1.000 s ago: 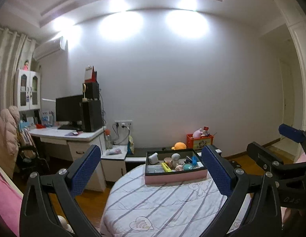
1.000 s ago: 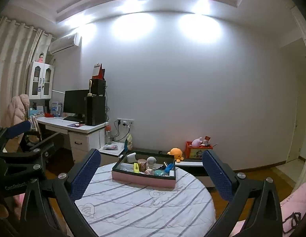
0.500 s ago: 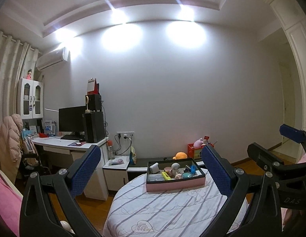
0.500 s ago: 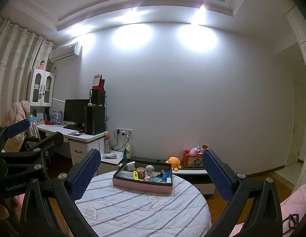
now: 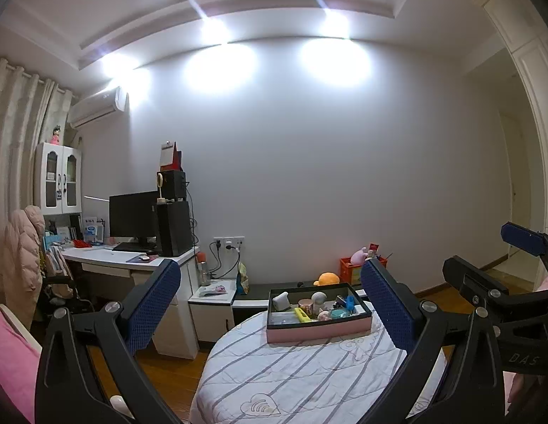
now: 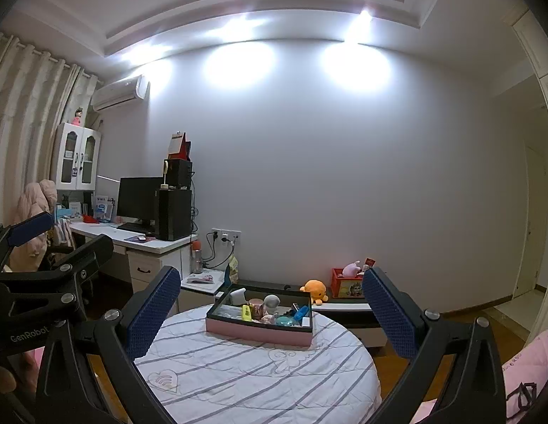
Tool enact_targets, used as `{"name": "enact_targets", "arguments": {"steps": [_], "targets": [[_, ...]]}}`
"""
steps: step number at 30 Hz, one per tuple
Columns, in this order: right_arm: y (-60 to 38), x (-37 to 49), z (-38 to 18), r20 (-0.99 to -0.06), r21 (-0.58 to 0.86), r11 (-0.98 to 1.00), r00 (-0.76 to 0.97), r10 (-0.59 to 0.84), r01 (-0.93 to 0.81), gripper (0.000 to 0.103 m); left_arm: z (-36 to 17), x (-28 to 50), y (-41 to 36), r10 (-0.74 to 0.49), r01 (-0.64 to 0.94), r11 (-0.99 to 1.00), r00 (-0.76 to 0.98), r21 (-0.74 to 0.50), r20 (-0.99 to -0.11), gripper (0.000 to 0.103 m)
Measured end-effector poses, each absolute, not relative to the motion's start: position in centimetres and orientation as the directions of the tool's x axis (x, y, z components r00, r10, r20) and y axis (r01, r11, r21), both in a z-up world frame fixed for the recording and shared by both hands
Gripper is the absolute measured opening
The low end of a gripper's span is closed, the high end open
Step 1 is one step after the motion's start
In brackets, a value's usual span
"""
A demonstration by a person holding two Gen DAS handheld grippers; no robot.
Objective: Organize rigid objects
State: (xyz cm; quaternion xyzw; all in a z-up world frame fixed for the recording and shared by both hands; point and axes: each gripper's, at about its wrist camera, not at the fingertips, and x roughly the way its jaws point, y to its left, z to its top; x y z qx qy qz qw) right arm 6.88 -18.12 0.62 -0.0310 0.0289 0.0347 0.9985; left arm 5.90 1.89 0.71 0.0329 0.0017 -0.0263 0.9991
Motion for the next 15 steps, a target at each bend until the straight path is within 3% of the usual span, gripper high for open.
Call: {"name": "enact_targets", "arguments": {"steps": [15], "targets": [[-18.28,7.06,0.64,-0.068,-0.066,0.996,0.996,0.063,-0.067,0.103,0.59,5.98,1.76,-0.052,0.053,0.997,0.999,0.06,-0.009,0.103]]}}
